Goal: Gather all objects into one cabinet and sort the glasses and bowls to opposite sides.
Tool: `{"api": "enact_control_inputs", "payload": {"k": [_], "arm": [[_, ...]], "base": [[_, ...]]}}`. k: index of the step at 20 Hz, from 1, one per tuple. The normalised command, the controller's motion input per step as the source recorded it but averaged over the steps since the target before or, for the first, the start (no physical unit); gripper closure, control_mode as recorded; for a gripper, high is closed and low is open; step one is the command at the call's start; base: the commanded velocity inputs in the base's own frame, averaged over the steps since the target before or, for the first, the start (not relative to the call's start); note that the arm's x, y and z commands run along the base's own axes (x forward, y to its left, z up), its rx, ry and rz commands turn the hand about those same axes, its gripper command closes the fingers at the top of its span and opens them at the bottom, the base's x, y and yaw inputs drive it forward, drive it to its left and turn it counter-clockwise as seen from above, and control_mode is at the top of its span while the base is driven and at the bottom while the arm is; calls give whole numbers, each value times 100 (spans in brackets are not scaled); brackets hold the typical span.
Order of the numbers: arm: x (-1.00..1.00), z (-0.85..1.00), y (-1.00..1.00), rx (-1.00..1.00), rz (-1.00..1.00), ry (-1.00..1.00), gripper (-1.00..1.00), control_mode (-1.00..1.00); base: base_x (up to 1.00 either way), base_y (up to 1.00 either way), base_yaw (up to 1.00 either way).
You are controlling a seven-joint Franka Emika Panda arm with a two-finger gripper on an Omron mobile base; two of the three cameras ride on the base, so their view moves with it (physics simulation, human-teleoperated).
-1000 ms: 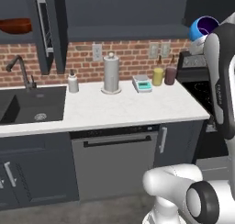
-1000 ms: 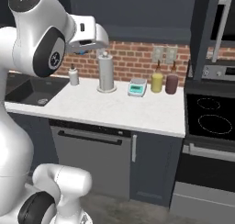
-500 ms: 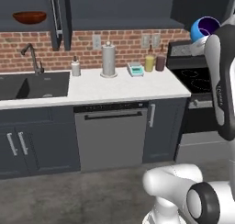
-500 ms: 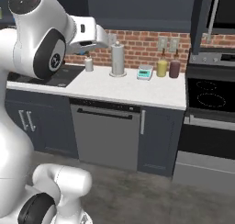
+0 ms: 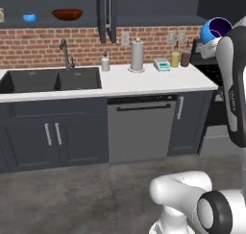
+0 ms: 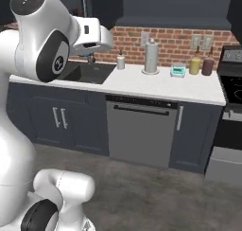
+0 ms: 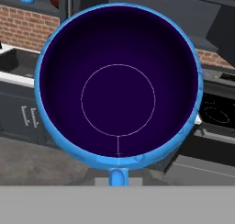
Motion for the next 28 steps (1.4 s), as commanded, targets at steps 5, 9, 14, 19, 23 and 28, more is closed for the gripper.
{"api": "enact_control_inputs", "payload": {"k": [5, 9, 14, 19, 23, 28], "arm": [[0, 0, 0, 0, 0, 0, 100, 100], [0, 0, 0, 0, 0, 0, 100, 100], [0, 0, 0, 0, 0, 0, 100, 100], [0, 0, 0, 0, 0, 0, 100, 100], [0, 0, 0, 0, 0, 0, 100, 100], [0, 0, 0, 0, 0, 0, 100, 100]], "base": [[-22, 100, 0], [-18, 100, 0], [-4, 99, 0], [0, 86, 0], [1, 69, 0], [39, 20, 0]]}}
